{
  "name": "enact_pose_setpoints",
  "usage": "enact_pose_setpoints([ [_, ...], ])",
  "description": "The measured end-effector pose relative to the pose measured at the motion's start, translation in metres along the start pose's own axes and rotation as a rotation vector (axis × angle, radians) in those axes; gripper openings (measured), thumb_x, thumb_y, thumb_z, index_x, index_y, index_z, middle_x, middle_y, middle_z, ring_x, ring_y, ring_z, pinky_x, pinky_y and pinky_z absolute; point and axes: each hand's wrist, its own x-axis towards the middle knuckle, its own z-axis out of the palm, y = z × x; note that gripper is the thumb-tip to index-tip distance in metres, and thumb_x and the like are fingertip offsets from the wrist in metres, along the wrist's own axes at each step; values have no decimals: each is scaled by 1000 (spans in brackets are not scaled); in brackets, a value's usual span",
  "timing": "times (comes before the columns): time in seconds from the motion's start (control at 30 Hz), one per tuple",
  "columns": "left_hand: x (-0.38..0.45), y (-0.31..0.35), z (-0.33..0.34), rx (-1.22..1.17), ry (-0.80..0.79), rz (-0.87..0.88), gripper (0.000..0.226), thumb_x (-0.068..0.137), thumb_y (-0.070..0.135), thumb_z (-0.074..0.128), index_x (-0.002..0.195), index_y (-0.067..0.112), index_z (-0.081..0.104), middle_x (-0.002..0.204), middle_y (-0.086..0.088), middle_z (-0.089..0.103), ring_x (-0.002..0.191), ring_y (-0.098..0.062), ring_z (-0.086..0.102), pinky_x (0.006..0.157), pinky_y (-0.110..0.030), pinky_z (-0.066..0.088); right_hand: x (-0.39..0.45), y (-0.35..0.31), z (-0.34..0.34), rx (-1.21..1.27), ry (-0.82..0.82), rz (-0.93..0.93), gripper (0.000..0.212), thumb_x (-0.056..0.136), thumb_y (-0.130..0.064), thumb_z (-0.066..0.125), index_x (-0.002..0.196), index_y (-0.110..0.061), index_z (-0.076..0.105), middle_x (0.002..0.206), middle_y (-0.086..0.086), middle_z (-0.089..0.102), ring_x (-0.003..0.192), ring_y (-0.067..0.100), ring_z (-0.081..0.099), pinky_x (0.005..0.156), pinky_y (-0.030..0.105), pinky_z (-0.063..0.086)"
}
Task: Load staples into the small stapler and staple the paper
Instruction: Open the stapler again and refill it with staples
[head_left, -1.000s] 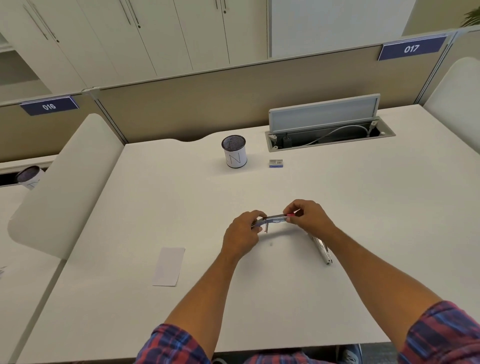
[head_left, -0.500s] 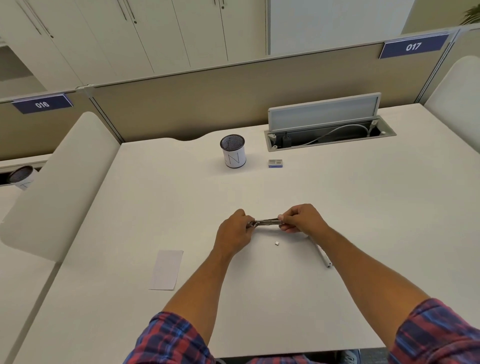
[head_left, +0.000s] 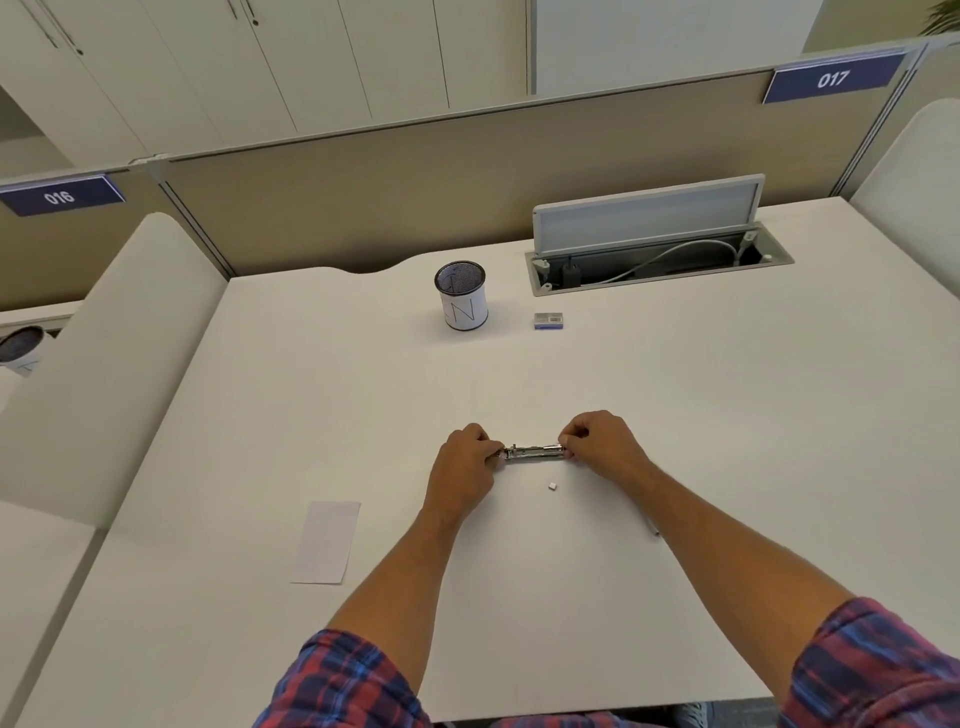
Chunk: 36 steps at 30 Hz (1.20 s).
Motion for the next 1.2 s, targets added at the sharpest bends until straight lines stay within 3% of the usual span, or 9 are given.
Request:
enact_pose_setpoints([
  [0.1,-2,-1,2,-1,1,4,18,95,13,66,108,11,79,99,-7,63,92,-30,55,75,-36,48,-4,3,3,-46,51,-73,13,91,-6,64,92,-11,76,88,2,71,80,16,65,71,24,47],
  [0.2,-4,0,4,-4,10,-1,16,94,11,66,105,9,79,100,-6,63,94,-31,53,76,-38,49,-14,6,5,-73,156,-278,12,87,-4,69,90,-14,75,87,-3,64,72,7,59,68,11,41],
  [0.3,-6,0,6,-31,18,-27,16,94,11,67,106,11,78,101,-4,61,98,-28,52,76,-38,51,-23,11,6,-149,23,-480,5,84,-13,79,86,-16,77,80,-7,64,67,5,57,70,23,47],
  [0.47,-5,-1,7,-96,34,-28,26,87,12,73,112,15,74,105,-1,62,100,-25,55,81,-34,49,-28,17,8,-411,-162,-476,21,85,-33,77,99,-18,78,95,-2,65,81,14,61,77,32,51],
  [0.67,0,4,2,-81,151,23,41,73,20,62,113,20,68,107,3,61,95,-20,57,83,-34,51,-25,15,8,-460,-208,-494,15,93,-23,67,100,-21,80,101,-1,67,91,19,64,78,33,48],
  [0.9,23,17,-3,-150,255,48,36,69,19,60,104,20,68,99,7,61,92,-16,58,78,-33,52,-18,8,6,-529,-303,-581,13,95,-21,61,99,-19,73,105,-5,63,93,18,60,78,35,49],
  [1.07,47,31,-2,-204,297,29,25,78,16,60,100,21,69,97,9,63,86,-12,59,73,-29,52,-12,1,0,-316,-225,-641,6,92,-20,69,94,-16,74,93,-6,66,77,11,61,74,31,53],
  [1.2,81,44,-4,-257,298,-11,22,85,17,58,102,25,68,100,14,63,84,-7,58,71,-22,48,11,-9,-12,-23,-62,-510,4,87,-14,77,88,-18,76,84,-10,74,74,8,70,74,25,58],
])
